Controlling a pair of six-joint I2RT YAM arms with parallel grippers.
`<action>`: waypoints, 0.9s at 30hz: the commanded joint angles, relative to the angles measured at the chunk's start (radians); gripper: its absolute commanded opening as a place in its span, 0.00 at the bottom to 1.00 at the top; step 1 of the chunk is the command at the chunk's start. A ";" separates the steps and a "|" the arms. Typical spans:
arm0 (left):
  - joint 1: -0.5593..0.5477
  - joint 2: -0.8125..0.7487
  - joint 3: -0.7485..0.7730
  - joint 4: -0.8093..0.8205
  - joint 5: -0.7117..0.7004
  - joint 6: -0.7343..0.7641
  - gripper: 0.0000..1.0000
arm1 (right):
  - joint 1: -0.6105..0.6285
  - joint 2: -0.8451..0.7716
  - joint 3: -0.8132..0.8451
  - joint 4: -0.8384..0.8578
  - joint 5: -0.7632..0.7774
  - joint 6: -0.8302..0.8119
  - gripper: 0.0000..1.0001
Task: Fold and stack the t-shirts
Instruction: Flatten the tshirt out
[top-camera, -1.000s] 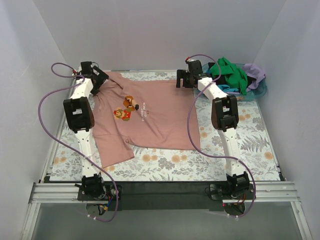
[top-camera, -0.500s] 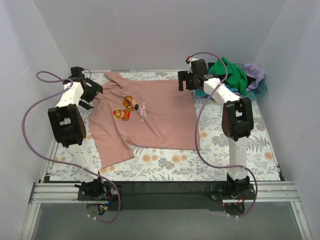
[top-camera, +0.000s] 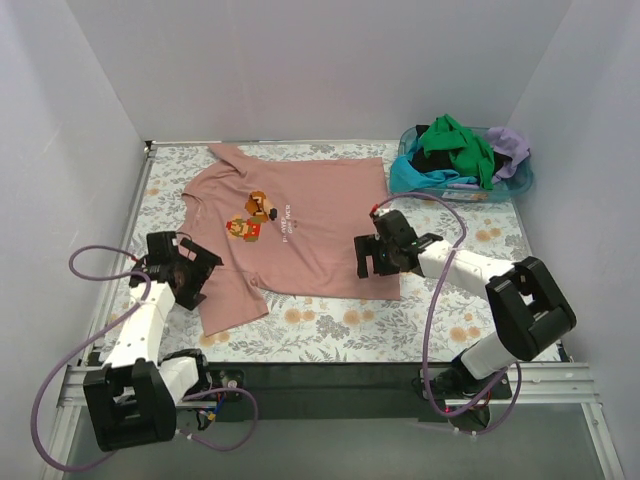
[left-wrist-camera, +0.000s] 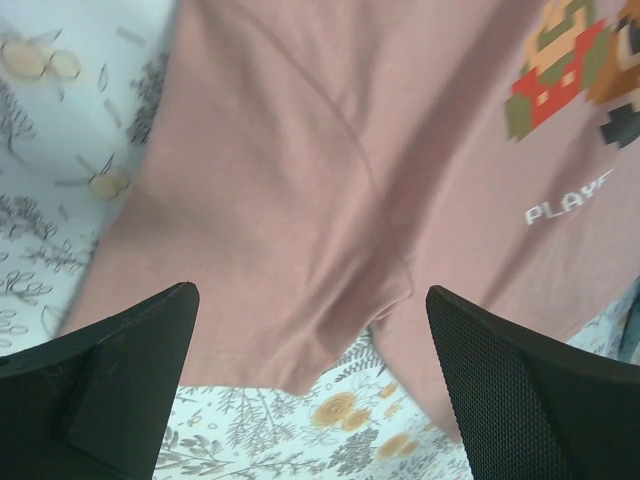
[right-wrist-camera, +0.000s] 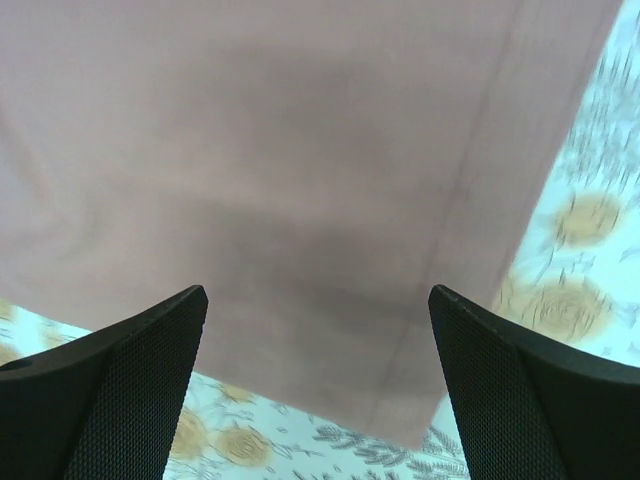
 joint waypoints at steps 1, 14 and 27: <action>-0.009 -0.112 -0.060 0.016 0.017 -0.023 0.98 | 0.002 -0.043 -0.086 0.071 0.055 0.131 0.98; -0.132 0.036 -0.100 -0.005 -0.037 -0.104 0.98 | -0.062 -0.139 -0.317 0.114 0.143 0.244 0.98; -0.218 0.043 0.041 -0.301 -0.296 -0.275 0.98 | -0.128 -0.233 -0.311 0.111 0.062 0.163 0.99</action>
